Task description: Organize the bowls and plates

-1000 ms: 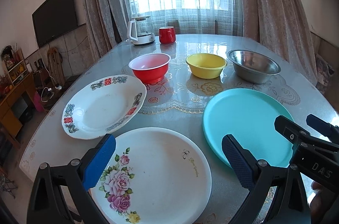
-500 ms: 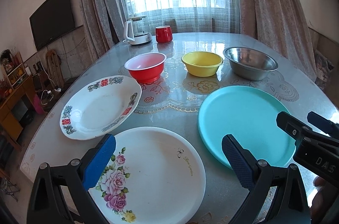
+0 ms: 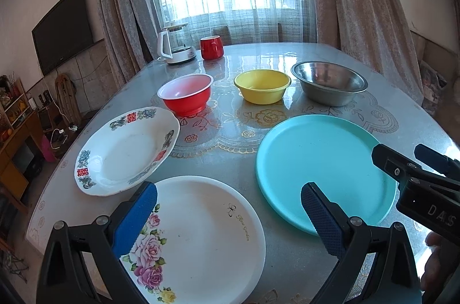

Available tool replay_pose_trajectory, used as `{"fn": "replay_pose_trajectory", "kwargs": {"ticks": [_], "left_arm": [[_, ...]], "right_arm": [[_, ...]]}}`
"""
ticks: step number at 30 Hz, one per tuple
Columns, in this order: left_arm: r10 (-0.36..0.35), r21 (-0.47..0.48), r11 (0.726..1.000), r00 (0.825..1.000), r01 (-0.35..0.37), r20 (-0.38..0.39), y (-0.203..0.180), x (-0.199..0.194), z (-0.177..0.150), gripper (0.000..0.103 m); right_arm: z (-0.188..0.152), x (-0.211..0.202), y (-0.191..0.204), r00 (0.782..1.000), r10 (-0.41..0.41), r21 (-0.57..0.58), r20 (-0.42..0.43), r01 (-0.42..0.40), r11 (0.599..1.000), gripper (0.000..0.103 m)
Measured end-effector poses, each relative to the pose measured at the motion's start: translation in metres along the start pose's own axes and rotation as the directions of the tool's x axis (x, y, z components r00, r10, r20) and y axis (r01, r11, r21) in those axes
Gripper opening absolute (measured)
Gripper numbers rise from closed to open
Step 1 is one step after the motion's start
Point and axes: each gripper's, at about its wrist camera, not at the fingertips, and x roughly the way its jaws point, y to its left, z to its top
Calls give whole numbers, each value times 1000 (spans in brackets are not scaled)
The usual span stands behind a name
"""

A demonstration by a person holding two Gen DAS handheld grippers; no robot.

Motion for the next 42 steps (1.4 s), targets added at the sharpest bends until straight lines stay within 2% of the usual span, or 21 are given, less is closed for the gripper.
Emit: {"fn": "replay_pose_trajectory", "kwargs": {"ticks": [7, 13, 20, 22, 24, 26, 27, 28, 31, 34, 37, 38, 42], "left_arm": [[-29, -28, 999, 999, 28, -25, 7, 9, 4, 101], [-88, 18, 996, 994, 90, -68, 6, 20, 11, 98], [-82, 48, 995, 994, 85, -66, 7, 25, 23, 97], [-111, 31, 993, 989, 114, -95, 11, 31, 28, 92], [-164, 0, 986, 976, 166, -140, 15, 39, 35, 86], [-209, -19, 978, 961, 209, -178, 18, 46, 39, 70], [-229, -21, 973, 954, 229, -193, 19, 49, 41, 65], [-246, -20, 969, 947, 247, -206, 18, 52, 43, 59], [-263, -22, 964, 934, 265, -240, 19, 61, 46, 50], [-294, -39, 955, 914, 295, -280, 19, 71, 49, 42], [-318, -47, 946, 894, 320, -316, 19, 82, 54, 29], [-321, -42, 945, 889, 325, -326, 18, 85, 55, 28], [-315, -37, 945, 878, 324, -360, 18, 100, 61, 26]], "right_arm": [[2, 2, -4, 999, -36, -6, -7, 36, 999, 95], [1, 6, -10, 998, -55, -2, -25, 55, 998, 95], [0, 14, -18, 996, -74, 5, -54, 75, 997, 95], [0, 14, -19, 996, -73, 4, -56, 73, 997, 95], [0, 15, -21, 996, -68, 7, -61, 69, 998, 95], [-2, 14, -24, 996, -59, 14, -63, 60, 998, 95], [-3, 14, -26, 996, -53, 17, -68, 54, 998, 94], [-4, 14, -28, 996, -46, 22, -72, 47, 999, 92], [-5, 16, -34, 995, -24, 39, -92, 28, 999, 83], [-7, 16, -39, 994, 14, 62, -109, -7, 998, 70], [-9, 18, -42, 990, 56, 82, -129, -45, 996, 53], [-10, 19, -43, 988, 68, 88, -136, -56, 995, 48], [-13, 21, -46, 987, 58, 87, -149, -46, 995, 41]]}}
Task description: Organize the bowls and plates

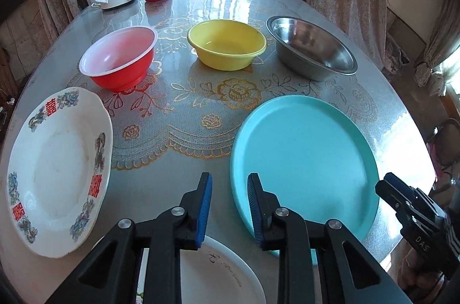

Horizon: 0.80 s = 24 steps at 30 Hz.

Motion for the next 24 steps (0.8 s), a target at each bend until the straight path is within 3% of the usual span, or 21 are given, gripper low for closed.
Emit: {"fn": "replay_pose_trajectory", "kwargs": {"ticks": [5, 10, 15, 17, 21, 24], "left_arm": [[8, -39, 999, 999, -9, -50, 7, 18, 12, 26], [-3, -5, 1000, 997, 3, -76, 1, 31, 17, 26], [5, 16, 1000, 996, -3, -93, -2, 42, 17, 21], [1, 27, 1000, 997, 1, -81, -1, 43, 16, 15], [37, 40, 999, 998, -35, -53, 0, 41, 14, 14], [41, 10, 999, 998, -41, -50, 10, 39, 16, 13]], "right_arm": [[-1, 5, -7, 999, 4, 21, -35, -3, 1000, 38], [-3, 9, -14, 998, 10, 37, -57, -8, 999, 38], [-4, 12, -8, 998, 18, 4, -61, -18, 1000, 30], [-4, 13, -4, 998, 1, -28, -58, -3, 1000, 26], [-3, 15, -2, 998, -1, -45, -59, -2, 999, 17], [2, 20, 1, 998, 15, -57, -67, -19, 998, 17]]}}
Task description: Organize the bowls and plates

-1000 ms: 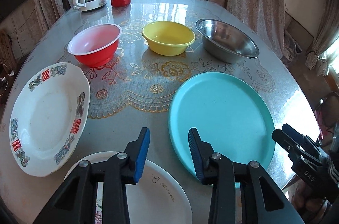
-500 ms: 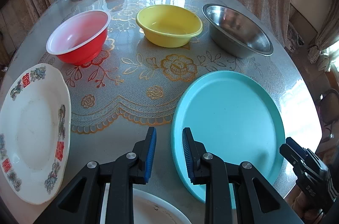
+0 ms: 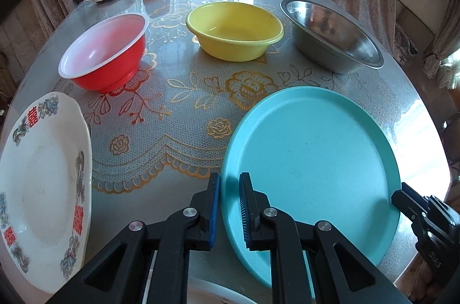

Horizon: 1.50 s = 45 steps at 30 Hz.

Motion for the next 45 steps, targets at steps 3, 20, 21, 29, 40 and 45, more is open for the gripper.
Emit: {"fn": "replay_pose_trajectory", "kwargs": {"ticks": [3, 20, 21, 29, 40, 45], "left_arm": [[18, -14, 1000, 1000, -18, 23, 9, -5, 3, 13], [114, -49, 992, 993, -112, 33, 36, 2, 7, 13], [114, -49, 992, 993, -112, 35, 37, 2, 6, 13], [173, -9, 985, 983, -173, 67, 27, 2, 1, 13], [188, -18, 982, 979, -187, 85, 27, -1, -3, 13], [203, -9, 979, 974, -204, 98, 25, -2, -7, 13]], "right_arm": [[7, 3, 7, 1000, 10, -21, 8, -9, 1000, 17], [31, 41, 33, 1000, 5, -83, -17, -7, 997, 17], [31, 41, 34, 1000, 6, -87, -17, -7, 996, 17], [32, 44, 41, 999, -30, -120, -20, 27, 992, 19], [33, 46, 44, 999, -48, -123, -14, 46, 991, 21], [34, 47, 46, 999, -47, -140, -8, 46, 989, 21]]}}
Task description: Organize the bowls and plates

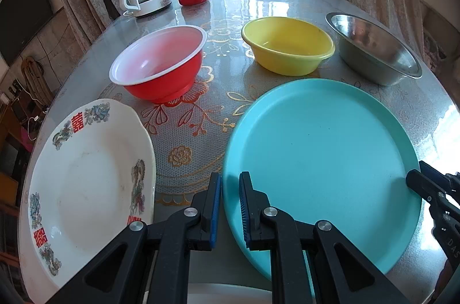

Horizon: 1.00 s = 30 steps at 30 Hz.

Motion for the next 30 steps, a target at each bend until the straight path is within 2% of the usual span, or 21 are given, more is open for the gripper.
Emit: {"fn": "replay_pose_trajectory", "kwargs": {"ticks": [9, 16, 22, 24, 28, 30], "left_arm": [[-33, -60, 998, 999, 33, -8, 9, -2, -2, 14], [-40, -94, 995, 998, 44, 41, 17, -16, -11, 14], [-53, -134, 989, 992, 69, 114, 30, -48, -22, 14], [-59, -149, 986, 989, 80, 137, 38, -60, -28, 14], [-62, -171, 981, 977, 97, 202, 57, -85, -47, 14], [-65, -188, 976, 972, 110, 228, 68, -95, -59, 14]], "right_arm": [[-3, -1, -1, 1000, -7, 2, 24, 7, 1000, 20], [-5, -2, 0, 1000, -6, 4, 30, 5, 1000, 20], [-5, -2, 0, 1000, -6, 3, 30, 6, 1000, 21], [-5, -2, 2, 1000, 7, -11, 27, -7, 1000, 30], [-4, -1, 8, 999, -33, -38, 19, 34, 999, 37], [-2, -2, 1, 1000, -6, 2, 3, 6, 1000, 38]]}}
